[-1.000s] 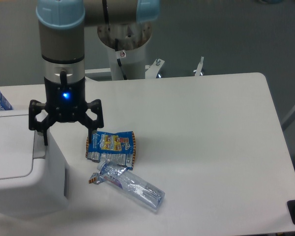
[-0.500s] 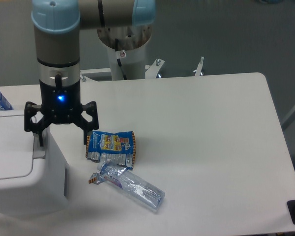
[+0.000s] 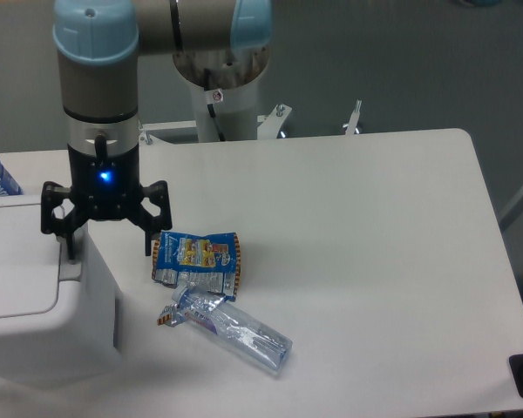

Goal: Open the trash can

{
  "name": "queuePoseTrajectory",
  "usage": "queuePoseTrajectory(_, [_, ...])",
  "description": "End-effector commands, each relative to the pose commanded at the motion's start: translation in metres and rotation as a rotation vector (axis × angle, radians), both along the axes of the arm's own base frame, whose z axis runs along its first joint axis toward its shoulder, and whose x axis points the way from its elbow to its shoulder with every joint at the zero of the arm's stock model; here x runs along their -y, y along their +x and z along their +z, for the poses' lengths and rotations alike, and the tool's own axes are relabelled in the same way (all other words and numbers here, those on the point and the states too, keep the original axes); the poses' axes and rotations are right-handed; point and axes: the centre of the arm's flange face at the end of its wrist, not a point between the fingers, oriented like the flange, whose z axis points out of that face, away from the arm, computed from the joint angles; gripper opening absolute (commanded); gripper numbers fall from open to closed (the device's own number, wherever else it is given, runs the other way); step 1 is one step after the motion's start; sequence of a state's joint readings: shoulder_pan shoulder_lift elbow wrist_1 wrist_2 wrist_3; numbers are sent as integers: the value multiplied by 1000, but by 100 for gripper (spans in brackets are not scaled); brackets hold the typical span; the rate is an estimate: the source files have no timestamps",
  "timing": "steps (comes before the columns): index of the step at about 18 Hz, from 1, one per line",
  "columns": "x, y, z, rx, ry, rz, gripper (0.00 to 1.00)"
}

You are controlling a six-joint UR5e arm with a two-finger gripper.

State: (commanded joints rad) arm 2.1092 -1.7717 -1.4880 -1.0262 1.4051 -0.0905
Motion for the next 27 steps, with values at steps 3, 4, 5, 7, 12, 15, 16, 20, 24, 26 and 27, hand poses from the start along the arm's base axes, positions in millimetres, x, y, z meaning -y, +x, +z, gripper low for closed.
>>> queuePoseTrajectory(3, [0,0,0,0,0,0,100])
queuePoseTrajectory(4, [0,0,0,0,0,0,100])
queuePoseTrajectory(5, [0,0,-1,1,-1,0,100])
queuePoseTrajectory(7, [0,0,-1,1,-1,0,100])
queuePoseTrajectory(12, [-2,-1,-4,2,-6,1,100])
queuePoseTrajectory(15, [-1,-1,-2,-1,-4,1,100])
queuePoseTrajectory(16, [-1,-2,2,-4,3,2,100])
queuePoseTrajectory(20, [-1,-3,21,-30,30,-4,100])
queuePoseTrajectory(24, [11,-30,50,-69,68,28,100])
queuePoseTrajectory(26, [36,-57,69,-117,80,40,100])
queuePoseTrajectory(27, [44,-65,74,-145,69,29,100])
